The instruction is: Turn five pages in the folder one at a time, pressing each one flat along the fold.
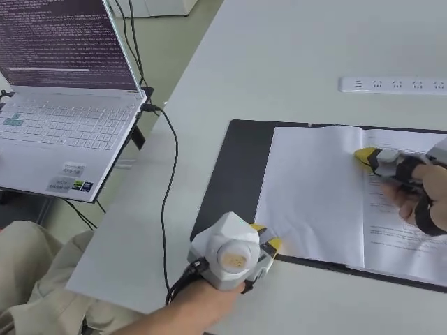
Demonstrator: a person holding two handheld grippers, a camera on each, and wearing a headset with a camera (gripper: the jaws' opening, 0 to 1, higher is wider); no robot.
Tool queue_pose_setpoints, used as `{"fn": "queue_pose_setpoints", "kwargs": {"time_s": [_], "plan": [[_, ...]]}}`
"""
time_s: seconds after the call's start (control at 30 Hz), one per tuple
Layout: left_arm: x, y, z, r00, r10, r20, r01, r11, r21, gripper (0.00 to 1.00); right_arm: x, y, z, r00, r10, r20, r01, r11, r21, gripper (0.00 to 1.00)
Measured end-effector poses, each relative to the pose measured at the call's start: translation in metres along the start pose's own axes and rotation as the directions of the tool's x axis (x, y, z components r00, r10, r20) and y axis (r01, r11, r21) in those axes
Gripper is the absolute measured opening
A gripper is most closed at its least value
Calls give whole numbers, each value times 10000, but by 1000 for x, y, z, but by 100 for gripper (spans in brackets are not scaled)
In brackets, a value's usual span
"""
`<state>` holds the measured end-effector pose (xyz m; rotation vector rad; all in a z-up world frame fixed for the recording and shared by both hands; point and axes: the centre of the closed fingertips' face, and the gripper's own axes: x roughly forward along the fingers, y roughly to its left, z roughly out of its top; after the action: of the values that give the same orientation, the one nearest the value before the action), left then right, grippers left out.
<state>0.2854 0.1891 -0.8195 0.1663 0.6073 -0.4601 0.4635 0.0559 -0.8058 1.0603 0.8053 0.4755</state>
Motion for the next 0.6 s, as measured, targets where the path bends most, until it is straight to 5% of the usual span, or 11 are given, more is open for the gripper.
{"fn": "queue_pose_setpoints", "kwargs": {"time_s": [0.6], "plan": [[1,0,0,10000,-2,27,2,10000,5,16,-22,2,-28,9988,248,-420,-240,9995,186,0]]}}
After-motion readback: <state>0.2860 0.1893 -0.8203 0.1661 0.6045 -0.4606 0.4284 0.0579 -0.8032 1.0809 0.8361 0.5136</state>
